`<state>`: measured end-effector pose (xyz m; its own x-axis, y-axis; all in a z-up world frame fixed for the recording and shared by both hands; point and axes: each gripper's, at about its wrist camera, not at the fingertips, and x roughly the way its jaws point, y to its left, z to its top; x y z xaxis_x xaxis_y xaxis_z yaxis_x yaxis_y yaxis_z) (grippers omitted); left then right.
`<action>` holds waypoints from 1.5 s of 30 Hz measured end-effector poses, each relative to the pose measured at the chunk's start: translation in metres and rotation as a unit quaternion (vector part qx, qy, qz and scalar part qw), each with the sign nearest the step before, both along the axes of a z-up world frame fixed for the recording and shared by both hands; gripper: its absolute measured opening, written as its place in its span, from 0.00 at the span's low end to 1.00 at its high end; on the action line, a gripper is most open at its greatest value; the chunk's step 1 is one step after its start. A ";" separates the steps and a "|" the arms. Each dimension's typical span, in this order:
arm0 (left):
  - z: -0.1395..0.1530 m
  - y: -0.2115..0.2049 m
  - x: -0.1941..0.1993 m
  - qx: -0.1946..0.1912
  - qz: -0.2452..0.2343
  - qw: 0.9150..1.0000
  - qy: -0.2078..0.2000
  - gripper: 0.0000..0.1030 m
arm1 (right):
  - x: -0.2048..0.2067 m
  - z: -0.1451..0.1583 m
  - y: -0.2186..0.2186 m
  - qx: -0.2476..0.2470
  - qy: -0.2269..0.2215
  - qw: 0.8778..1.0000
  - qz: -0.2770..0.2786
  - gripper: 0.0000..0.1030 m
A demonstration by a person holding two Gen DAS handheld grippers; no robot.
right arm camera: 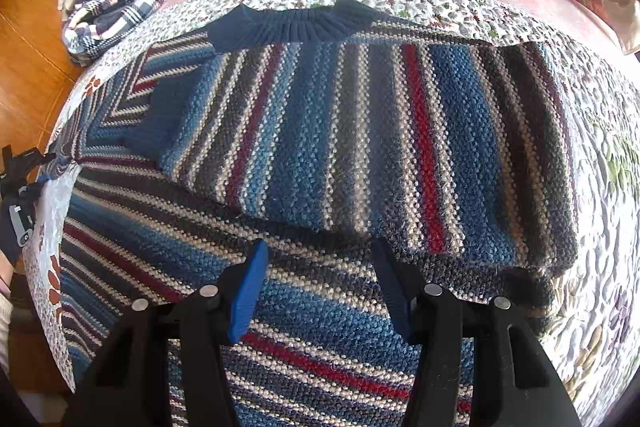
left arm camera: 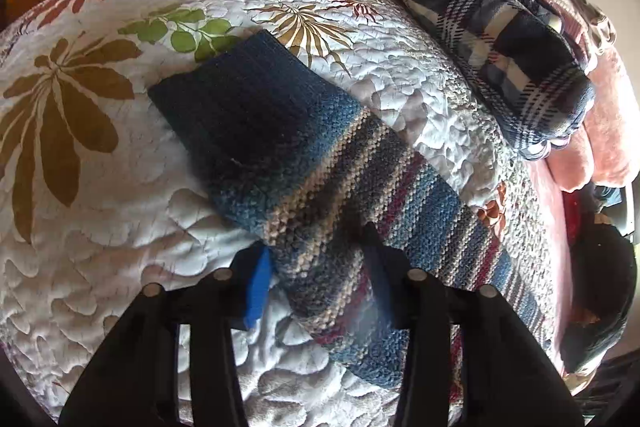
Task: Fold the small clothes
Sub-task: 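Grasp the other sleeve cuff with the left gripper and lift it, then lay the second sleeve across the sweater body with the left gripper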
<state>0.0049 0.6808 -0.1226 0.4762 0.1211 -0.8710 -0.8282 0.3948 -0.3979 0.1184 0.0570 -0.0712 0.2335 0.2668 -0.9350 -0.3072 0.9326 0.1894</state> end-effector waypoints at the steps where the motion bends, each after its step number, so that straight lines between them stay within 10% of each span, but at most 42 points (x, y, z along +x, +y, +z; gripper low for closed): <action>1: 0.002 -0.002 -0.001 0.004 0.001 1.000 -0.001 0.25 | -0.001 0.000 -0.001 -0.001 -0.001 1.000 0.001 0.54; 14: 0.061 -0.052 0.014 0.055 -0.056 0.995 -0.054 0.11 | -0.003 0.003 -0.027 0.019 0.001 1.000 -0.022 0.54; 27: 0.126 -0.200 0.060 0.098 -0.217 0.960 -0.145 0.11 | -0.006 0.014 -0.041 0.034 -0.018 0.999 -0.029 0.59; 45: 0.083 -0.350 0.115 0.014 -0.287 0.942 -0.172 0.12 | -0.005 0.008 -0.055 0.045 -0.021 0.998 -0.029 0.59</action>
<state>0.1204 0.3304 -0.0392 0.7238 -0.2216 -0.6535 -0.2989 0.7529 -0.5863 0.1132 0.0020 -0.0631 0.2897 0.3337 -0.8971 -0.2624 0.9290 0.2609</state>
